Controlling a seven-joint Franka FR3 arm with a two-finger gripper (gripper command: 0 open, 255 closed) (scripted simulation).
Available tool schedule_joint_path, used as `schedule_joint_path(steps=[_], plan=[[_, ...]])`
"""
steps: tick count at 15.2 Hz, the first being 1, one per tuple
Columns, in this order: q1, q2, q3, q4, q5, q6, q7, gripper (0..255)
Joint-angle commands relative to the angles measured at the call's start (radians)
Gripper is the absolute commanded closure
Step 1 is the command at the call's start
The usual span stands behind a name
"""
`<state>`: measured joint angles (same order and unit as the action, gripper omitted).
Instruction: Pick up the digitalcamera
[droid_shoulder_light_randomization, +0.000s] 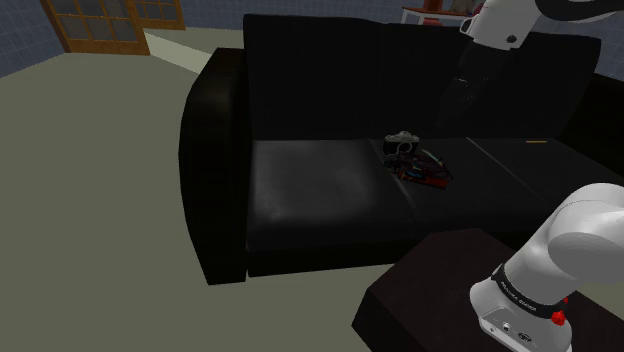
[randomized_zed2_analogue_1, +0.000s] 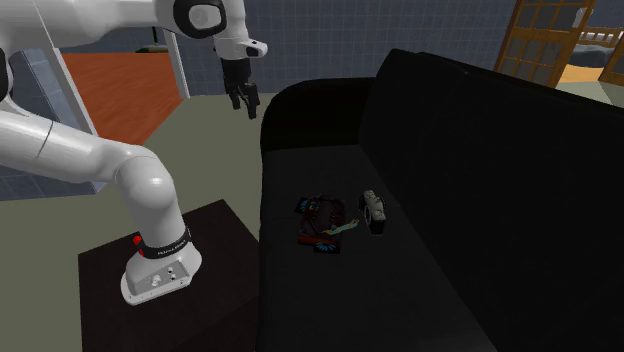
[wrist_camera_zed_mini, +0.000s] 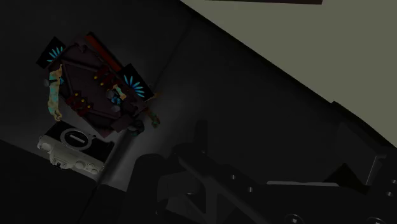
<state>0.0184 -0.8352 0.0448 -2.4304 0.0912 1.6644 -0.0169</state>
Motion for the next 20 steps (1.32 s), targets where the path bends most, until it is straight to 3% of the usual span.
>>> schedule_joint_path(steps=[1,12,20], plan=[[0.000,0.000,0.000,0.000,0.000,0.000,0.000,0],[-0.024,0.274,-0.265,0.054,-0.087,0.145,-0.375,0],[-0.012,0.577,-0.430,0.215,-0.050,0.215,-0.659,0]])
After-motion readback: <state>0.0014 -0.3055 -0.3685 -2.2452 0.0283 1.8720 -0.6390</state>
